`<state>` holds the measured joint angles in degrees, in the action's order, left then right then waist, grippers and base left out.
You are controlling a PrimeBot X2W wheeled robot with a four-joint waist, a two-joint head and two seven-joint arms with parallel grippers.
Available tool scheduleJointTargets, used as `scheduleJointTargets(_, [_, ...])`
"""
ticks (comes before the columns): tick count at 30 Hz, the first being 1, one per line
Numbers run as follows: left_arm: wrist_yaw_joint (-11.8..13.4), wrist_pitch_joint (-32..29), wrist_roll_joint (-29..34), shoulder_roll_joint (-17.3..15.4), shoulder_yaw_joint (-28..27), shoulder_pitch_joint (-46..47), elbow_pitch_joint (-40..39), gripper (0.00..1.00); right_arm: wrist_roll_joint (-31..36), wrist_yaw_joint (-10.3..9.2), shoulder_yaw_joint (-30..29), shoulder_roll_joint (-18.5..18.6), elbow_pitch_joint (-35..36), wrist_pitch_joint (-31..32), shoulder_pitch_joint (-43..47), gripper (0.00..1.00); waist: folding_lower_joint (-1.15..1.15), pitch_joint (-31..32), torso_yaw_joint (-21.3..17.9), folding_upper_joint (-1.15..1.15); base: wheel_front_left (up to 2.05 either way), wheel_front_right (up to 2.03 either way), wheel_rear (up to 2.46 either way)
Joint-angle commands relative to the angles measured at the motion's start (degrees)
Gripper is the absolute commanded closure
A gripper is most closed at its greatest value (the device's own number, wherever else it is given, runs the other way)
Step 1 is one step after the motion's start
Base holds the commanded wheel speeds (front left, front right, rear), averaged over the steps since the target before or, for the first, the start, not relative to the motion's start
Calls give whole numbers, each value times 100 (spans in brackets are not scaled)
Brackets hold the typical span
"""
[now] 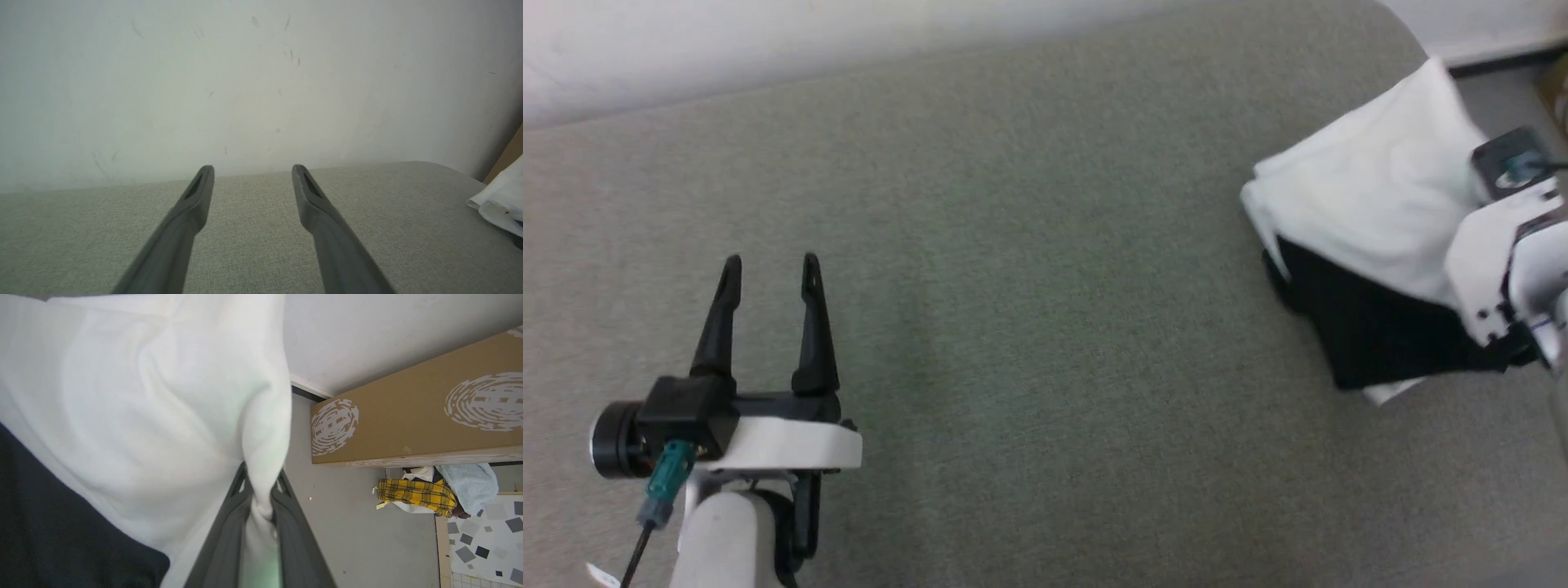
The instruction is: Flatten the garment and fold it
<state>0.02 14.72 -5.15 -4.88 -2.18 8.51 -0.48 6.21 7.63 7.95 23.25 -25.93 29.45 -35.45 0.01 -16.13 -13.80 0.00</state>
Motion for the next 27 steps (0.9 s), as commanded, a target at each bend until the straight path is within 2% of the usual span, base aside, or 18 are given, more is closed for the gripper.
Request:
scheduleJointTargets(1, [-13,16,82,-67,9,138,-46,0,114,-14,-173,-48,-153,-159,-184,100,-1,-507,-374,0,0,0,0])
scheduleJointTargets(4, [-34,-41,127,-140,54,291,-137,0,309,-14,-566,-81,-488,-531,-422,100,-1,-733,-350,0,0,0,0])
scheduleJointTargets(13, [-15,-211,188,-255,108,451,-289,0,980,-14,-1417,-35,-1235,-1172,-868,100,-1,-1110,-126,0,0,0,0])
scheduleJointTargets(17, [12,-234,181,-269,118,434,-316,0,1168,-14,-1763,-131,-1487,-1435,-1033,100,-1,-1165,-17,0,0,0,0])
scheduleJointTargets(18, [19,-236,180,-269,124,428,-314,0,1200,-14,-1848,-153,-1558,-1508,-1069,97,-1,-1158,7,0,0,0,0])
scheduleJointTargets(19, [30,-232,176,-265,127,416,-307,0,1249,-14,-1924,-202,-1602,-1548,-1081,56,-1,-1133,29,0,0,0,0])
scheduleJointTargets(20, [36,-229,170,-260,134,402,-298,0,1313,-14,-1986,-235,-1637,-1575,-1078,1,-1,-1103,49,0,0,0,0])
scheduleJointTargets(27, [73,-138,62,-165,204,264,-92,0,1476,-14,-2466,-399,-1793,-1759,-855,0,-1,-571,252,0,0,0,0])
